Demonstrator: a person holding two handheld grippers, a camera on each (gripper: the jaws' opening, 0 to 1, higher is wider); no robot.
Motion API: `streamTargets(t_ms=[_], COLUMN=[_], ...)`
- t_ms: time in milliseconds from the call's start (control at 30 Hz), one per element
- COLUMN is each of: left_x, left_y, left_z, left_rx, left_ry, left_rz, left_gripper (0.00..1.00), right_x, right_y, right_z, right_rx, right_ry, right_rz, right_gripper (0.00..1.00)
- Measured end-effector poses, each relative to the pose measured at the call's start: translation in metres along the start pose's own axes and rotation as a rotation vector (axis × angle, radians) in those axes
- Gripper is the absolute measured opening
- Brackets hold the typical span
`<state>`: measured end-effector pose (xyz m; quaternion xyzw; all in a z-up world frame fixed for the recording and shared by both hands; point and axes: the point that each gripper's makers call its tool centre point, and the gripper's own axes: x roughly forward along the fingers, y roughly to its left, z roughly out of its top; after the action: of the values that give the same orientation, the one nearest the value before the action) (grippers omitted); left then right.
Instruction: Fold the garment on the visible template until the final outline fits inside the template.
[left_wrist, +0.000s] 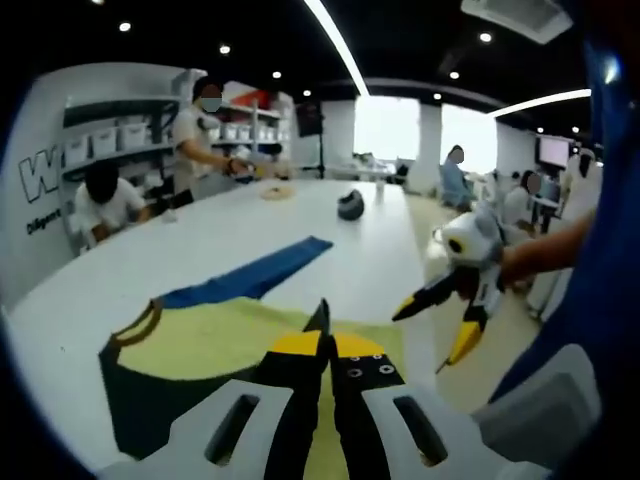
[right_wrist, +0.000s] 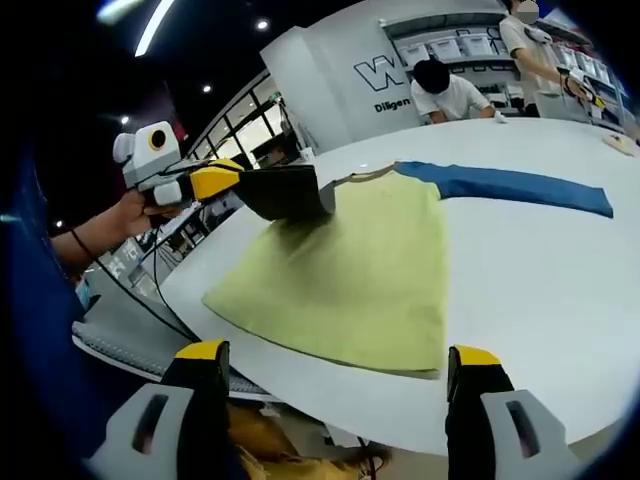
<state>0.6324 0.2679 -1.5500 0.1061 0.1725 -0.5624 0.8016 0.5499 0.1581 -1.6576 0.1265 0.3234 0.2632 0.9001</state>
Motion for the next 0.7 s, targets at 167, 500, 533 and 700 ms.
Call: streamTargets(t_ms=[167,500,533,700], left_x=[0.009,0.036,0.038,0.041], left_y=[-0.009,-0.024,-0.026,-0.038], left_z=[-0.002,-0.035,-0.039,-0.046], left_rx=[0.002,0.004,0.011,-0.010], left_ry=[0.006,0.067,0.070,0.094], left_rz=[0.001,0.008,0.008,-0.004], left_gripper=[0.00,0.00,0.01,0.00], right_x=[-0.001,0.000,0.000,-0.001], right_y=[0.003,0.004,0.004,0.006], right_z=[-0.005,-0.008,-0.009,-0.009], right_rx=[0.006,0.008,0.008,0.011], right_ry=[0.009,0.014,0.014,0.015], right_rz=[0.003,0.006,0.006,0.003], right_gripper=[0.89,0.89,0.89,0.89])
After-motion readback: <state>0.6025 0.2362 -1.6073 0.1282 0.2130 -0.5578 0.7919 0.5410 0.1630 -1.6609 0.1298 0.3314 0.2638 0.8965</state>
